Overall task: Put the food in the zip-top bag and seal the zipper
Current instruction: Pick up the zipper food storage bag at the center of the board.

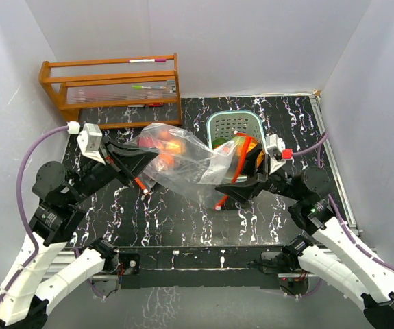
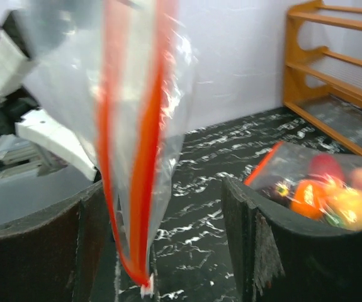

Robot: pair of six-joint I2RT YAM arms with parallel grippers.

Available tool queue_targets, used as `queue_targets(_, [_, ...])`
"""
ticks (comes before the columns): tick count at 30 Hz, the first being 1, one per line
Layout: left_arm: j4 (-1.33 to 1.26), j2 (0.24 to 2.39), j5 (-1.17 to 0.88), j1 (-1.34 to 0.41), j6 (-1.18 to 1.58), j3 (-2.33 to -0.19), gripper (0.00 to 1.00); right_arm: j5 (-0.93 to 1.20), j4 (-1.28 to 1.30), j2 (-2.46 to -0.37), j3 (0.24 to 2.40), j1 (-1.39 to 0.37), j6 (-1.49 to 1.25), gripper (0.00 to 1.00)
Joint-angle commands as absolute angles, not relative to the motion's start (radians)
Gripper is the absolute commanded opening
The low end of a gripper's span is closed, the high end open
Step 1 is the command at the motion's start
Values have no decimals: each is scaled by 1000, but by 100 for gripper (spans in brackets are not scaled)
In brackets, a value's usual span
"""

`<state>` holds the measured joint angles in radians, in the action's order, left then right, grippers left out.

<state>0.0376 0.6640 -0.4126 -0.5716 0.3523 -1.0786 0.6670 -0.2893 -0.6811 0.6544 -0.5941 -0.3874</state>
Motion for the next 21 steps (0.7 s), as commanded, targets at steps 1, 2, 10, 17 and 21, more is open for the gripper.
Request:
queue_targets(1, [-17,677,-424,-571,373,-1035,0,823,-489,-672,713,-592,-481,64])
queue_targets(2, [-22,680,-418,-571,372,-1026,0,842,-495,-671,713,-594,-493,56])
queue_targets(10, [107,717,-230,-571,311,-1039,18,713,-262,-619,745,-593,-460,8])
queue_targets(17, [295,733,-105,-572,182,-1209,96,291,165,-599,846,-594,-351,8])
queue_targets(21, [246,723,-208,-571,225,-1192,97,136,282,-646,866,-593,-335,8])
